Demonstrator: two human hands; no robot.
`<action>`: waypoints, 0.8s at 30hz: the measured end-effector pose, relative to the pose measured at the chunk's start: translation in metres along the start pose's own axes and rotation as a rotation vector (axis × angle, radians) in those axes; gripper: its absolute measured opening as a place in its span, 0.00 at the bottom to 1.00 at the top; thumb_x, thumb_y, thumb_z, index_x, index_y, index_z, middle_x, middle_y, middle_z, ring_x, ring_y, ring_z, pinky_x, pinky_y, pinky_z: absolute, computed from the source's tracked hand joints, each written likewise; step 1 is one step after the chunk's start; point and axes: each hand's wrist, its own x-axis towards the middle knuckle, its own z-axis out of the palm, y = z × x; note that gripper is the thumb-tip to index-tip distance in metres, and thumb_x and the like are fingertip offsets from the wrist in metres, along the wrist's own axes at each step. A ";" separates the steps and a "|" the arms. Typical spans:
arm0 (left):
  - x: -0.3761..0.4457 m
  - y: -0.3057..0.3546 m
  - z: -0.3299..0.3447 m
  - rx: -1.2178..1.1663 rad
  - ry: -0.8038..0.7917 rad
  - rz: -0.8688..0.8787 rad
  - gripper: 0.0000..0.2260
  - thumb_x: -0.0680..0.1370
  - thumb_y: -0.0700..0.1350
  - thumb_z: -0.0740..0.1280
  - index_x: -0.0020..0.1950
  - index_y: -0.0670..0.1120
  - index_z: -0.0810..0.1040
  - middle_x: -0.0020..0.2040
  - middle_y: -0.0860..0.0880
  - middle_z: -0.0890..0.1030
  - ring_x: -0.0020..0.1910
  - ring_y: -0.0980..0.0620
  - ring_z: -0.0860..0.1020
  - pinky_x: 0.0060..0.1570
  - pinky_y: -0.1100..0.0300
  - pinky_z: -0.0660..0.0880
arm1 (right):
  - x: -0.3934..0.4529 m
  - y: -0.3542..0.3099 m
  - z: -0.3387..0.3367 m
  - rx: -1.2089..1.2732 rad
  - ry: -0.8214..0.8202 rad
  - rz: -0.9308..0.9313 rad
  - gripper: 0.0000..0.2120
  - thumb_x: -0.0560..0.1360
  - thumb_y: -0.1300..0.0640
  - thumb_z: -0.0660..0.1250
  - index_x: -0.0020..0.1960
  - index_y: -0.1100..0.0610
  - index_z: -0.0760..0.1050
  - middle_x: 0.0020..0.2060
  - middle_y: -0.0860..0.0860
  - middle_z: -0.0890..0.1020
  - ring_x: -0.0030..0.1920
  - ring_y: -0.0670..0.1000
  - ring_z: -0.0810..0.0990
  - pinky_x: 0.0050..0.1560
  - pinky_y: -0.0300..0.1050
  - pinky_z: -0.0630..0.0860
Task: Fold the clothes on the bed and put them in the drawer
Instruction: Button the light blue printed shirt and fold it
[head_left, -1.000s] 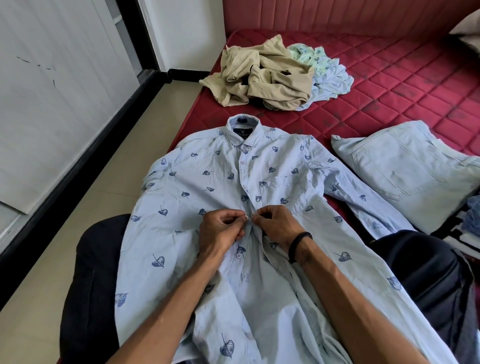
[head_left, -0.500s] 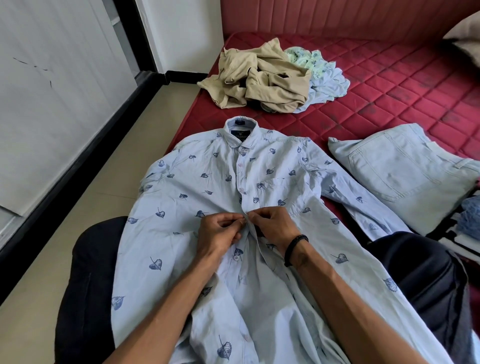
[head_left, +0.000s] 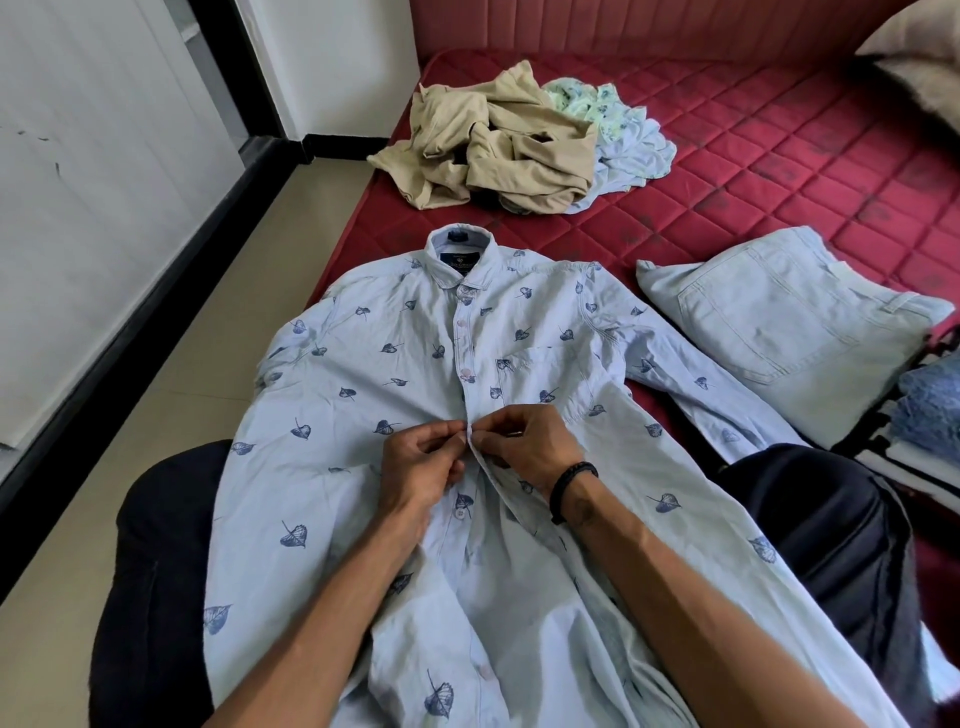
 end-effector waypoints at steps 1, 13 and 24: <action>0.001 0.001 0.000 0.004 0.002 0.008 0.06 0.78 0.35 0.73 0.48 0.46 0.86 0.35 0.46 0.85 0.28 0.56 0.77 0.30 0.66 0.77 | 0.000 0.001 0.001 -0.016 0.024 -0.018 0.04 0.73 0.60 0.78 0.47 0.58 0.86 0.36 0.49 0.86 0.33 0.42 0.82 0.38 0.35 0.79; 0.003 -0.002 0.001 0.041 0.057 0.042 0.02 0.77 0.38 0.75 0.46 0.44 0.86 0.35 0.46 0.85 0.29 0.56 0.79 0.29 0.65 0.75 | 0.001 0.005 0.009 -0.119 0.077 -0.087 0.02 0.73 0.56 0.78 0.43 0.53 0.86 0.35 0.48 0.87 0.37 0.45 0.85 0.41 0.41 0.82; 0.013 -0.009 -0.002 0.150 0.033 0.239 0.15 0.68 0.52 0.76 0.50 0.55 0.74 0.43 0.46 0.87 0.36 0.47 0.81 0.46 0.42 0.80 | 0.015 -0.010 0.007 -0.295 -0.068 0.015 0.14 0.81 0.59 0.63 0.38 0.61 0.78 0.30 0.53 0.73 0.29 0.50 0.69 0.30 0.43 0.69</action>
